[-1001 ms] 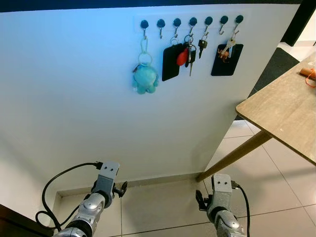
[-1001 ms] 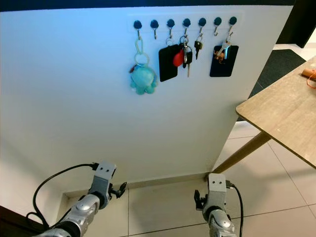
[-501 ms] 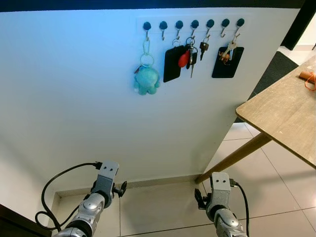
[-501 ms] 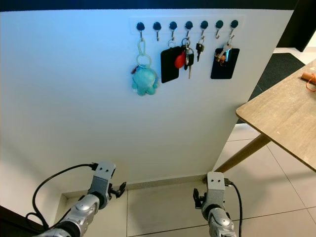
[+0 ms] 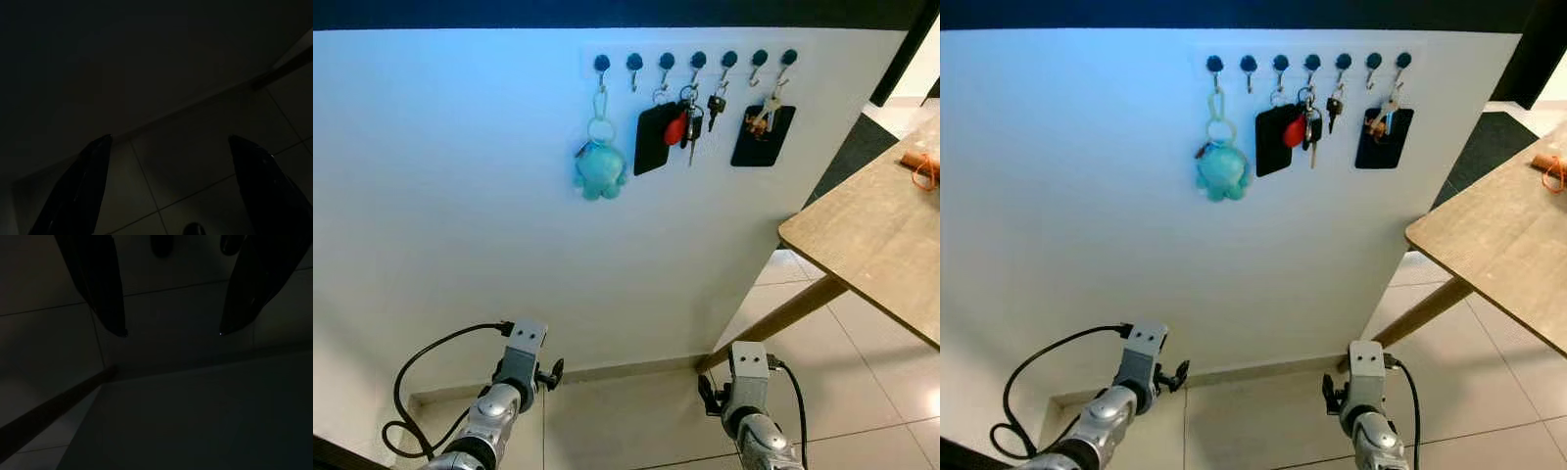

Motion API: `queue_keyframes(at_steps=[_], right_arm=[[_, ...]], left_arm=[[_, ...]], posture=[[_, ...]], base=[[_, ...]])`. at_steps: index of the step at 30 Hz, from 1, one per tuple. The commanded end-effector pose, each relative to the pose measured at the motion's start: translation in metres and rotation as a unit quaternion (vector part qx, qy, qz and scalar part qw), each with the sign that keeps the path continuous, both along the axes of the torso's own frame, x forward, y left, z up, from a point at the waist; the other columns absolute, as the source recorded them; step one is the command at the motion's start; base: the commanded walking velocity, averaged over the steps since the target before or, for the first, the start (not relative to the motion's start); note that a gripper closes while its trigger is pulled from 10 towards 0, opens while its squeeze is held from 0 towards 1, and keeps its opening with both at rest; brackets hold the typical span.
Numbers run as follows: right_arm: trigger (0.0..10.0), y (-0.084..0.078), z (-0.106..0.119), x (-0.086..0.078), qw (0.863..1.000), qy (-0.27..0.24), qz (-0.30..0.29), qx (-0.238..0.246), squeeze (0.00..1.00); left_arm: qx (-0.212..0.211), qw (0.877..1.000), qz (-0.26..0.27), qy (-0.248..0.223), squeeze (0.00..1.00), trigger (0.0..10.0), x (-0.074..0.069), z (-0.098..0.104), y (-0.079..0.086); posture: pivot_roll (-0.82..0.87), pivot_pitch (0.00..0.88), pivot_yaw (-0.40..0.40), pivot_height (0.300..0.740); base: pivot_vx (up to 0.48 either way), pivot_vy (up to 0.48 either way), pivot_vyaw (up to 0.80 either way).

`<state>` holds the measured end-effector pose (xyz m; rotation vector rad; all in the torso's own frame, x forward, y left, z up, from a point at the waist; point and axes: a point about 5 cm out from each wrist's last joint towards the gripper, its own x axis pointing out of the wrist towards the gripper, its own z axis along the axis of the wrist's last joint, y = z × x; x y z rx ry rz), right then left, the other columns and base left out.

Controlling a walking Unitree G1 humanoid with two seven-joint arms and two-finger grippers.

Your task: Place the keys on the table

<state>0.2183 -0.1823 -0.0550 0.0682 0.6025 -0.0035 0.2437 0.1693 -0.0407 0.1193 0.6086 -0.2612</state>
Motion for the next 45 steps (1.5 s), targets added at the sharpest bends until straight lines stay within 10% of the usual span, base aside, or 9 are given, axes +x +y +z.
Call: queue_keyframes(at_steps=[1, 45], right_arm=[[10.0, 0.0, -0.001, 0.0, 1.0, 0.005, 0.0, 0.001, 0.0], [10.0, 0.003, -0.004, -0.005, 1.0, 0.018, 0.009, 0.009, 0.0]], left_arm=[[-0.007, 1.0, 0.004, 0.0, 0.0, 10.0, 0.0, 0.0, -0.003], [-0.013, 0.998, 0.057, -0.022, 0.0, 10.0, 0.001, 0.003, 0.009]], posture=[[0.06, 0.014, -0.031, 0.74], [0.06, 0.025, -0.037, 0.74]], base=[[0.349, 0.0, 0.0], [0.052, -0.137, 0.0]])
